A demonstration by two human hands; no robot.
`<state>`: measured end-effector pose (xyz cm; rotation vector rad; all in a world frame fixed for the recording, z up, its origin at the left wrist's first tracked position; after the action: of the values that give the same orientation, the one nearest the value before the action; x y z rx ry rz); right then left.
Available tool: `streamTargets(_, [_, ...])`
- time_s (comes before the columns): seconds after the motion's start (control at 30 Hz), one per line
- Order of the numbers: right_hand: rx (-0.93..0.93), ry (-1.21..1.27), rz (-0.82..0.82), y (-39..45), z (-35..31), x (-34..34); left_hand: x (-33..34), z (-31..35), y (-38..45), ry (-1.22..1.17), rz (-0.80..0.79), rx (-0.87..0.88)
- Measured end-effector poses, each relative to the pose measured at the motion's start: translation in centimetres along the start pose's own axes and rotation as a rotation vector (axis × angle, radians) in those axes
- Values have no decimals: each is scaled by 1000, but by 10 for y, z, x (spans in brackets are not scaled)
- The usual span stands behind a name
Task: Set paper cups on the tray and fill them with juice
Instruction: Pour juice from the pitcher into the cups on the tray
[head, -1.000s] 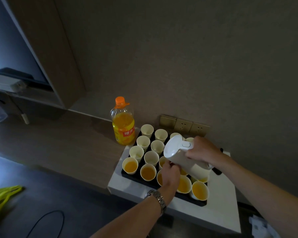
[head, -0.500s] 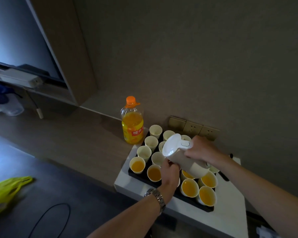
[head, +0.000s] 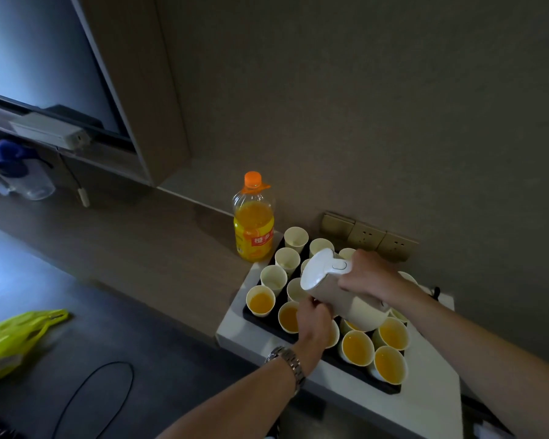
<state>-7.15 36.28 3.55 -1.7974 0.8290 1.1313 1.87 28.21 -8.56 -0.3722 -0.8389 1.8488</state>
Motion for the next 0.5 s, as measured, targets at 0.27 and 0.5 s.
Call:
streamTargets(0.27, [19, -35, -14, 9, -4, 6, 0, -3, 5, -42, -26, -71])
streamTargets(0.5, [24, -56, -44, 12, -6, 11, -1, -10, 5, -31, -68, -129])
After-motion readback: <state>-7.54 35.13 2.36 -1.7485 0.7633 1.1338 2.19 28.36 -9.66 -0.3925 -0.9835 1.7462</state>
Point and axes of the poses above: each hand's wrist, its own y-axis towards the middle knuckle, its own x-axis out of the palm, z = x × y, the point moved 4 cm from there along y, towards the middle knuckle, and after that the axes turned 14 degrees about -x, right-handed, at the moved point
